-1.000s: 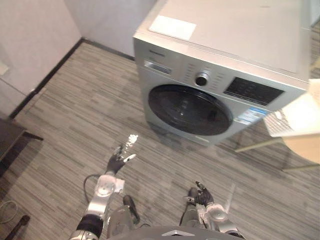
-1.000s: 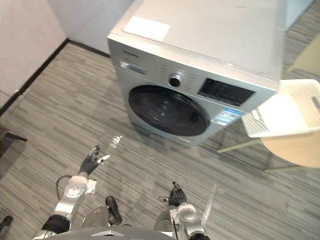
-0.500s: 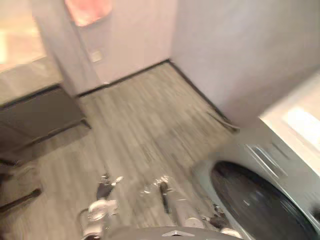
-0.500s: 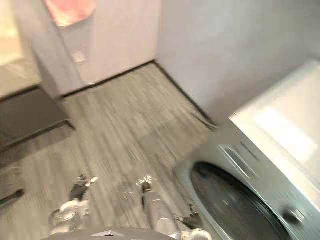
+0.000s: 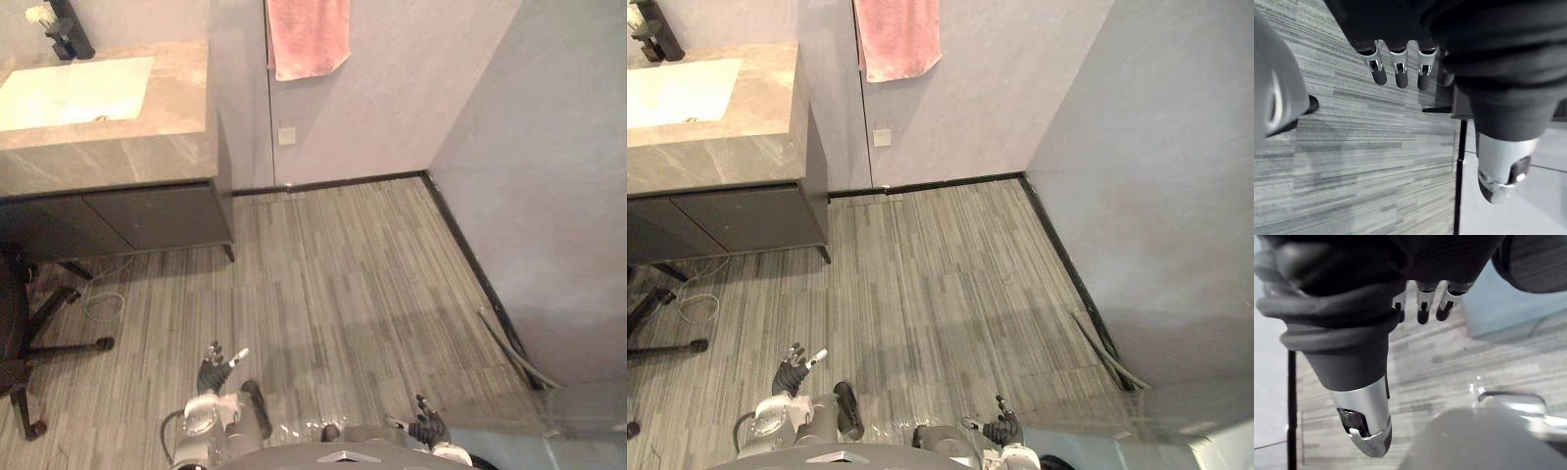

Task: Pick up the laundry basket with both hands and put the clothes into the washing machine.

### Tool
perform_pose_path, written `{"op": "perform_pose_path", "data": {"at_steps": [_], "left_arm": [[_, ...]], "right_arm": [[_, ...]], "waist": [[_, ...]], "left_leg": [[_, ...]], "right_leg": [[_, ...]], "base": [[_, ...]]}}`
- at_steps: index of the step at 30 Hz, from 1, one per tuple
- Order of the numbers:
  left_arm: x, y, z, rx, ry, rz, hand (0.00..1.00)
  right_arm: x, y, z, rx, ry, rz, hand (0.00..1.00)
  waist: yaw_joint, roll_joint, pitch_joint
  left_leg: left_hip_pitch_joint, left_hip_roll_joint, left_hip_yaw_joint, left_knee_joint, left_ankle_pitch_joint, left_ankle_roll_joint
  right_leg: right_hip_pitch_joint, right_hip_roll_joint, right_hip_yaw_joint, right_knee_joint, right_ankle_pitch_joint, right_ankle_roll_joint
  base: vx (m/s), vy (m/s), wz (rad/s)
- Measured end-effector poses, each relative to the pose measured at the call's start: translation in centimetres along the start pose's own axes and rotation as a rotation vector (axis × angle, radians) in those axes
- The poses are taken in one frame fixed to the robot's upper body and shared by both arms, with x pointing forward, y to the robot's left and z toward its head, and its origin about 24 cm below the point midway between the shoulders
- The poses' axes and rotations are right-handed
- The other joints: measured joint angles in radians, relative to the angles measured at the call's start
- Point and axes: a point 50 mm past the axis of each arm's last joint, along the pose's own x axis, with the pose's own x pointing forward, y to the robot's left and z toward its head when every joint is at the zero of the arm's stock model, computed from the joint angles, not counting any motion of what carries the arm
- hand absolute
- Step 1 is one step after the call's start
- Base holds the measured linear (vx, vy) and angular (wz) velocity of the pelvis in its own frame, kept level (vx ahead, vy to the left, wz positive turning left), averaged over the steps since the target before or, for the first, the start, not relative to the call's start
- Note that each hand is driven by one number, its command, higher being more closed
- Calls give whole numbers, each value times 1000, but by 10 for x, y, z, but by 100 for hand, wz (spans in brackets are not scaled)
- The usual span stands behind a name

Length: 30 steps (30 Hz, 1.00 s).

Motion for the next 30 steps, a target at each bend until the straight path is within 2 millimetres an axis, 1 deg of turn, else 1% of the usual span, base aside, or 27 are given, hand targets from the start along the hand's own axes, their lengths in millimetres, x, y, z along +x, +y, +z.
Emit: {"op": "perform_pose_path", "data": {"at_steps": [1, 2, 3, 4, 5, 6, 8, 10, 11, 12, 13, 14, 15, 16, 17, 18, 20, 22, 26, 27, 29, 30], "left_arm": [[0, 1, -1, 5, 4, 1, 0], [0, 6, -5, 26, 25, 10, 0], [0, 8, -6, 38, 32, 12, 0], [1, 10, -9, 48, 47, 14, 0], [1, 13, -10, 57, 54, 20, 0], [2, 14, -9, 60, 53, 22, 0], [4, 14, -5, 66, 42, 17, 0], [5, 6, -2, 88, 34, -21, 0], [5, 5, -2, 90, 34, -28, 0], [5, 4, -3, 96, 38, -41, 0], [5, 4, -4, 106, 40, -45, 0], [5, 9, -5, 121, 45, -40, 0], [4, 6, -7, 115, 53, -43, 0], [3, 4, -8, 111, 56, -47, 0], [1, 1, -13, 99, 69, -53, 0], [0, -1, -17, 93, 83, -55, 0], [-2, 0, -22, 95, 107, -52, 0], [-2, 0, -25, 96, 121, -51, 0], [-4, 2, -32, 101, 154, -44, 0], [-4, 3, -33, 103, 160, -42, 0], [-5, 8, -37, 113, 182, -33, 0], [-5, 10, -37, 117, 182, -29, 0]], "right_arm": [[-1, 2, -2, 3, 7, 3, 0], [-2, 5, -6, 19, 18, 5, 0], [-2, 6, -4, 19, 10, 7, 0], [-1, 7, -2, 15, -2, 12, 0], [-1, 8, -1, 13, -4, 19, 0], [-1, 8, -1, 10, -5, 22, 0], [-1, 8, -1, 7, -7, 23, 0], [-1, 9, -1, 7, -6, 24, 0], [-1, 9, -2, 7, -3, 24, 0], [-1, 10, -4, 1, 11, 29, 0], [-1, 11, -6, -4, 20, 33, 0], [-1, 14, -8, -9, 35, 40, 0], [0, 10, -9, -42, 49, 38, 0], [0, 6, -11, -60, 55, 31, 0], [1, -1, -10, -81, 57, 24, 0], [1, -5, -11, -110, 63, 28, 0], [1, -7, -12, -151, 73, 39, 0], [2, -7, -14, -164, 85, 47, 0], [2, -5, -15, -160, 99, 51, 0], [2, -3, -16, -159, 101, 54, 0], [1, 1, -17, -152, 105, 62, 0], [1, 2, -18, -150, 108, 65, 0]], "waist": [[-4, -8, -3], [-8, -26, -14], [-10, -31, -17], [-28, -30, -18], [-40, -19, -18], [-39, -19, -19], [-41, -17, -26], [-56, -15, -27], [-59, -16, -28], [-58, -21, -34], [-56, -29, -39], [-55, -49, -53], [-54, -28, -72], [-49, -7, -83], [-37, 27, -96], [-35, 40, -95], [-35, 56, -107], [-33, 54, -110], [-34, 38, -118], [-34, 33, -116], [-33, 13, -112], [-33, 10, -111]], "left_leg": [[7, -9, 5, -4, -6, 2], [46, -43, 25, -32, -21, 4], [69, -57, 37, -53, -24, 5], [113, -77, 43, -86, -27, 10], [146, -88, 43, -113, -30, 9], [161, -91, 43, -127, -29, 8], [183, -90, 27, -159, -25, -3], [183, -89, -17, -162, -31, -17], [184, -88, -24, -158, -32, -22], [186, -87, -30, -150, -35, -29], [188, -91, -34, -143, -38, -34], [190, -105, -40, -129, -45, -45], [190, -79, -52, -121, -48, -55], [189, -64, -53, -125, -50, -62], [199, -46, -51, -145, -48, -74], [224, -34, -51, -178, -38, -89], [262, -22, -50, -219, -24, -107], [293, -15, -50, -252, -11, -117], [298, -24, -51, -296, 19, -114], [298, -27, -53, -298, 22, -111], [299, -37, -65, -300, 29, -104], [300, -41, -70, -301, 32, -102]], "right_leg": [[-2, -11, 3, 18, -9, 4], [-50, -42, 25, 151, -22, 22], [-85, -52, 42, 237, -12, 36], [-146, -74, 71, 383, 20, 73], [-184, -78, 80, 453, 17, 70], [-195, -79, 82, 462, 11, 64], [-233, -82, 77, 413, 6, 60], [-242, -104, 74, 280, 11, 59], [-237, -108, 75, 233, 19, 58], [-216, -115, 72, 119, 76, 54], [-202, -123, 68, 57, 129, 54], [-188, -140, 69, -21, 218, 109], [-160, -119, 58, -63, 231, 107], [-148, -103, 54, -91, 244, 102], [-125, -79, 50, -145, 261, 97], [-92, -60, 44, -191, 277, 88], [-53, -36, 42, -237, 293, 76], [-24, -21, 40, -267, 301, 68], [-6, -18, 36, -332, 338, 65], [-2, -18, 35, -341, 343, 66], [12, -27, 28, -362, 358, 72], [15, -31, 25, -365, 359, 73]], "base": [[225, 157, -7], [127, 98, -15], [193, 161, -20], [160, 155, -8], [149, 139, 0], [138, 103, 5], [154, 42, 21], [177, -41, 54], [232, -131, 48], [204, -141, 28], [253, -215, 26], [242, -216, 12], [248, -213, 4], [245, -178, -17], [199, -151, -22], [150, -117, -20], [127, -121, -10], [75, -109, -6], [-21, -33, 0], [-74, -12, 8], [-86, 1, 15], [-55, 12, 10]]}}
